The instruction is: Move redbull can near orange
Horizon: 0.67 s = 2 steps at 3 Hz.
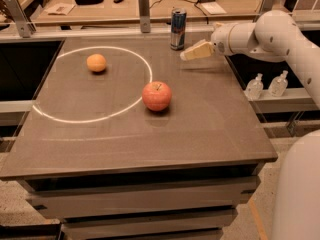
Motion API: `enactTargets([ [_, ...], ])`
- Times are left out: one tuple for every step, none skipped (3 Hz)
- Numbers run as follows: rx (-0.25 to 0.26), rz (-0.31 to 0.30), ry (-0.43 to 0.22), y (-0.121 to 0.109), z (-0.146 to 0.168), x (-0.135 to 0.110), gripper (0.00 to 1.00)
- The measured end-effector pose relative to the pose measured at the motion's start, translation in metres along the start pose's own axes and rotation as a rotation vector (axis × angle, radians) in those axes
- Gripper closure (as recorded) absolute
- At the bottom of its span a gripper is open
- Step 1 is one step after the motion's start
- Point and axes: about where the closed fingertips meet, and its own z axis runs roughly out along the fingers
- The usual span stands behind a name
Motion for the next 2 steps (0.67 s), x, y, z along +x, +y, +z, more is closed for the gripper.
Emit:
enactTargets([
  [0.042,0.020,-0.001,-0.009,0.015,-0.013,0.00],
  [0.092,0.087,0.000,-0.020,0.031,-0.023,0.00],
])
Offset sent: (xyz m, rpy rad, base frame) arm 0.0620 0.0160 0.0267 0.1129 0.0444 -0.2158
